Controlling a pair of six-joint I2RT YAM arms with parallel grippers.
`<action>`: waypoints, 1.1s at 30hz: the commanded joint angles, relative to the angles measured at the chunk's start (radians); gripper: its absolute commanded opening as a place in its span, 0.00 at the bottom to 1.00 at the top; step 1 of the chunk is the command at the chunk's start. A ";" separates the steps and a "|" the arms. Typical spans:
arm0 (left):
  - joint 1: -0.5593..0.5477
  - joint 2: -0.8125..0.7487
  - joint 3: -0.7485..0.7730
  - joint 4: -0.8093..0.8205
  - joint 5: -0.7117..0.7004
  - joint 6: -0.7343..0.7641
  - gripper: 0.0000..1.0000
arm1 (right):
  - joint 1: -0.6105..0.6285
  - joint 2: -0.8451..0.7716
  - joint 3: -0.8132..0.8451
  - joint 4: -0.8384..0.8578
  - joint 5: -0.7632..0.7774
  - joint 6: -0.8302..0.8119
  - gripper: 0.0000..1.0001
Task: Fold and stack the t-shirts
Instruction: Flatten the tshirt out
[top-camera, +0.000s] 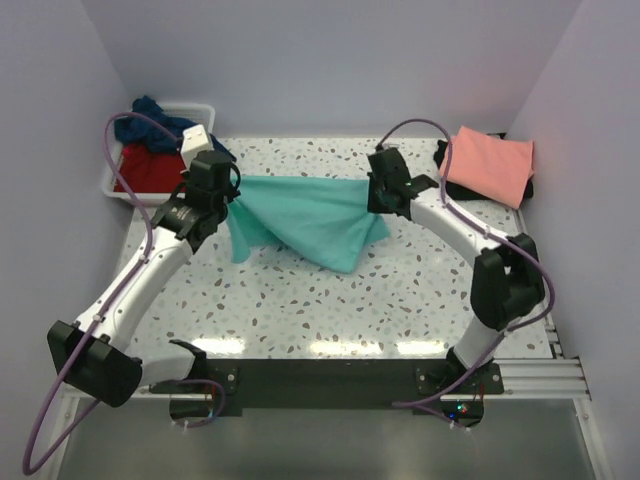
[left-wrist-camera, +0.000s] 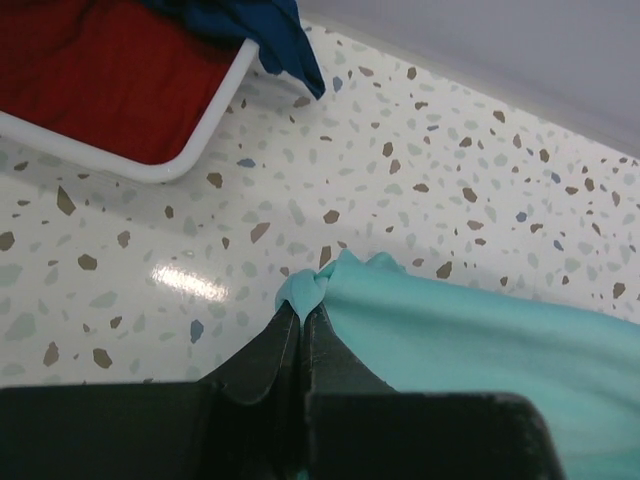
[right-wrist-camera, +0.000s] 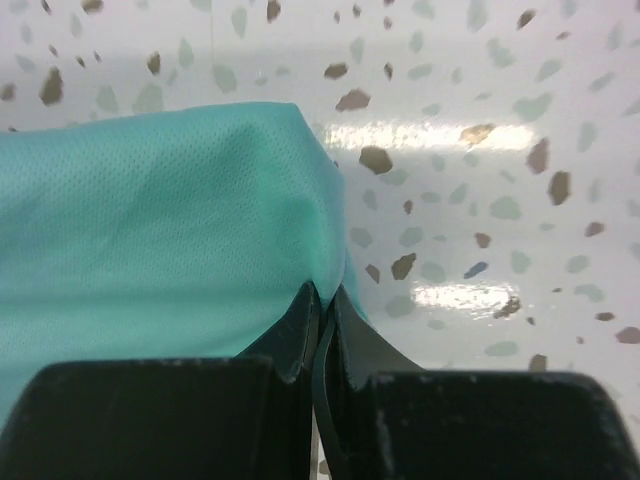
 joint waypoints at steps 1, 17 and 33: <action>0.012 -0.057 0.101 0.032 -0.096 0.073 0.00 | 0.000 -0.162 0.077 -0.062 0.195 -0.069 0.00; 0.015 -0.101 0.321 0.134 0.040 0.271 0.00 | -0.001 -0.568 0.172 -0.059 0.330 -0.191 0.00; 0.015 -0.145 0.283 0.082 0.088 0.235 0.00 | 0.000 -0.738 0.082 -0.059 0.314 -0.156 0.00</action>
